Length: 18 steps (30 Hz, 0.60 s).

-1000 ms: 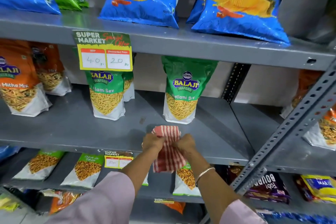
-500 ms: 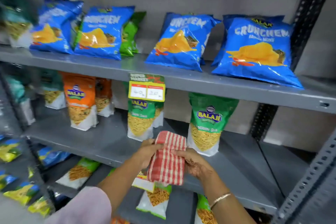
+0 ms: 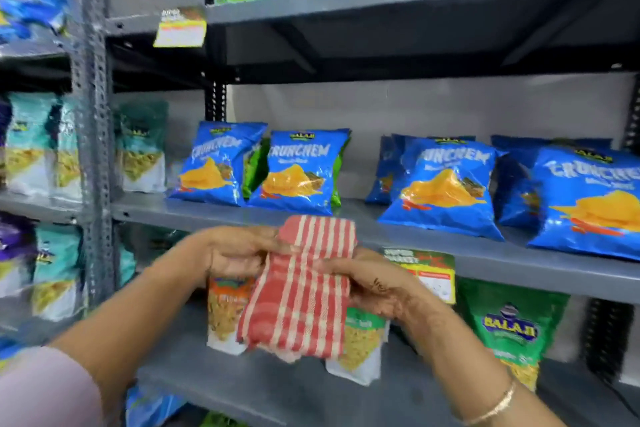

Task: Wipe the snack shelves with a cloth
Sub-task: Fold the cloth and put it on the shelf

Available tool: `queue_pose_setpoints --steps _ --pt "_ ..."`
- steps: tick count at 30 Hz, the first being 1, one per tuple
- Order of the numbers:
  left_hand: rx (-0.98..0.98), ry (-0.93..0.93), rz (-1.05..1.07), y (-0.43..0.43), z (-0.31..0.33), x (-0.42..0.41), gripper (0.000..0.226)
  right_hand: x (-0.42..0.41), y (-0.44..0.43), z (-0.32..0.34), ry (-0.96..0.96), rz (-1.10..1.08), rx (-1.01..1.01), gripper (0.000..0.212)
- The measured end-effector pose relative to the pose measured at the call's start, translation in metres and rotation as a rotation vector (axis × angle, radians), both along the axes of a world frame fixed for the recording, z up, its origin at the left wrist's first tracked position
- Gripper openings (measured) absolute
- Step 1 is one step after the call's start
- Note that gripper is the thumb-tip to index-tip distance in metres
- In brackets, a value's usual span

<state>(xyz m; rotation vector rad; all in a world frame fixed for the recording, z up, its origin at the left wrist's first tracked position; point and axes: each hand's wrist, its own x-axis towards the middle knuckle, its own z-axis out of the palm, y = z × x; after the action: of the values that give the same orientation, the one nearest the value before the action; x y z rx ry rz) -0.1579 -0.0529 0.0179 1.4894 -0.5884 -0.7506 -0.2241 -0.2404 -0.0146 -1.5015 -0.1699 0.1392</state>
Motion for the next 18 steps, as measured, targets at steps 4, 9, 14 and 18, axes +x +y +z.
queue_pose_setpoints --steps 4,9,14,18 --pt "-0.038 -0.038 0.050 0.000 0.056 0.051 0.016 0.043 0.013 0.063 -0.085 -0.223 -0.017 0.018" --pt "-0.081 -0.102 0.164 -0.060 0.073 0.110 0.015 0.088 -0.012 0.099 -0.076 -0.610 -0.185 0.040" --pt "0.027 -0.271 0.345 -0.105 0.046 0.134 0.027 0.125 -0.038 0.078 0.000 -0.916 -0.671 0.055" --pt "0.267 -0.614 0.434 -0.121 0.025 0.155 0.019 0.130 -0.032 0.066 0.006 -0.965 -1.036 0.037"
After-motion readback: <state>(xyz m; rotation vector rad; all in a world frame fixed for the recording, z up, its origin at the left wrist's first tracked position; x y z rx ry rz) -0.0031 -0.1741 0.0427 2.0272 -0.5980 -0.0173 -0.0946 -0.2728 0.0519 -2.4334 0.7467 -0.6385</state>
